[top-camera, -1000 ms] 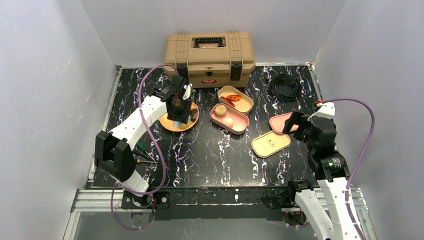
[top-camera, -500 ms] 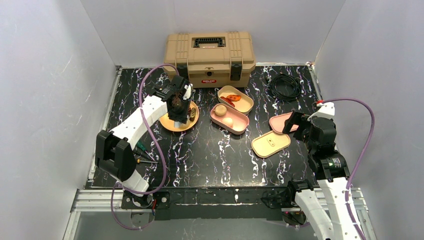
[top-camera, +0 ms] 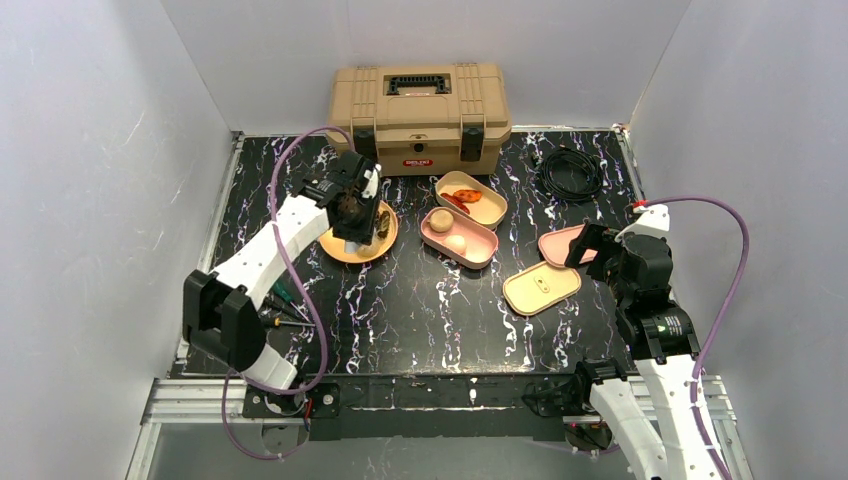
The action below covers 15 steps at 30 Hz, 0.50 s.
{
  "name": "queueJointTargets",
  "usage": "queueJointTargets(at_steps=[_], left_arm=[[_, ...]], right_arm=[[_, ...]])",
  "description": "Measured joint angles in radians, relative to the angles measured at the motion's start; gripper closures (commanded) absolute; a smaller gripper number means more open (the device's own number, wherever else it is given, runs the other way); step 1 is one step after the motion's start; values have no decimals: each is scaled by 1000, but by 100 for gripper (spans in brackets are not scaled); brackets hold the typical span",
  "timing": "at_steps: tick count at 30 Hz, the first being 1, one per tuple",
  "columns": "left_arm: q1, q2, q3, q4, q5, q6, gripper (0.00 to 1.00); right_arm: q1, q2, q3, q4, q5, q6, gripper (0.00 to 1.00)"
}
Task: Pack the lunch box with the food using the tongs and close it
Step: Pick up the fake food from the plate.
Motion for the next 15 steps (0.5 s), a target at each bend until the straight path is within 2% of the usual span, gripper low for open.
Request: queueJointTargets(at_steps=[11, 15], left_arm=[[-7, -191, -55, 26, 3, -15, 100], [-82, -237, -72, 31, 21, -24, 100]], right_arm=[[0, -2, 0, 0, -3, 0, 0], [0, -2, 0, 0, -3, 0, 0]])
